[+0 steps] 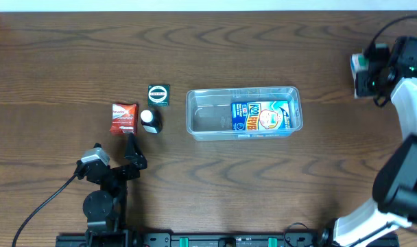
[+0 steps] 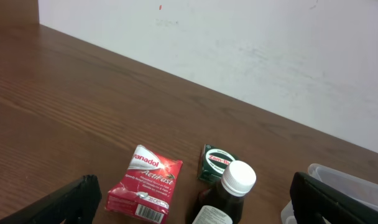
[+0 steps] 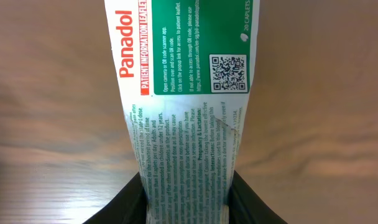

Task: Pack container
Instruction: 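Grasp the white-green Panadol box with the right gripper and lift, then lower the Panadol box into the container beside the blue box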

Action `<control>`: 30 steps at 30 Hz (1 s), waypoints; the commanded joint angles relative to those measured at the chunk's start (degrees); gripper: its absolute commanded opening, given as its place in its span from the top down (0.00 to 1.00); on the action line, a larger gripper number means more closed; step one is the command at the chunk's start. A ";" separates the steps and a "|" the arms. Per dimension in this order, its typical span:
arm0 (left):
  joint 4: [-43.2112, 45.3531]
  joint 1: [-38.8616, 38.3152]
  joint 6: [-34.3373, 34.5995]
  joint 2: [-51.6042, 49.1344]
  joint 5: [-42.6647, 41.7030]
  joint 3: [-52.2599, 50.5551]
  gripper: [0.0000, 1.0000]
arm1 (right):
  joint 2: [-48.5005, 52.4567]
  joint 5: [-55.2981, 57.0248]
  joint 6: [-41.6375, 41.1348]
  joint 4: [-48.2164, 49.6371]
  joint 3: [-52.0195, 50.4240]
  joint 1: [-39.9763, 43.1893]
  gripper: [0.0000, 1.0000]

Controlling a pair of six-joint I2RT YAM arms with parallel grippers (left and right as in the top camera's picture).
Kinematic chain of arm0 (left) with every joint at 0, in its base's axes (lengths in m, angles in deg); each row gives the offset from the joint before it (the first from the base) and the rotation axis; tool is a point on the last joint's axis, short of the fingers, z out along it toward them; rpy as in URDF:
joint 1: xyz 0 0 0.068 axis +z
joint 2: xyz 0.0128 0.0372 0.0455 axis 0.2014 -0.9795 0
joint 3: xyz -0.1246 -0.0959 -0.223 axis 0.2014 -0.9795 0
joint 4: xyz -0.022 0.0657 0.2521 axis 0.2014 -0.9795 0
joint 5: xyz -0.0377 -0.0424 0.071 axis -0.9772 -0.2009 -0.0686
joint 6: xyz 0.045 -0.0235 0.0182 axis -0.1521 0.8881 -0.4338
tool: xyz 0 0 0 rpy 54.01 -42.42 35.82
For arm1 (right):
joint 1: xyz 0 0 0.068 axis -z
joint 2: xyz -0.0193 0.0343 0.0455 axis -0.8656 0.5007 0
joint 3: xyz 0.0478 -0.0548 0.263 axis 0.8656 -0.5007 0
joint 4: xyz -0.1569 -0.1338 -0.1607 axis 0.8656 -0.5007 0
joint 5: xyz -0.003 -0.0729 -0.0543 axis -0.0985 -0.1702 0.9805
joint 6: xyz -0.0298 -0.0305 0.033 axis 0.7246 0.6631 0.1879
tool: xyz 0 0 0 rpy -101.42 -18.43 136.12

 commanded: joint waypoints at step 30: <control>-1.97 0.22 -0.96 0.26 0.52 -1.29 0.02 | -19.23 -8.15 4.37 -25.51 -0.81 -32.41 0.65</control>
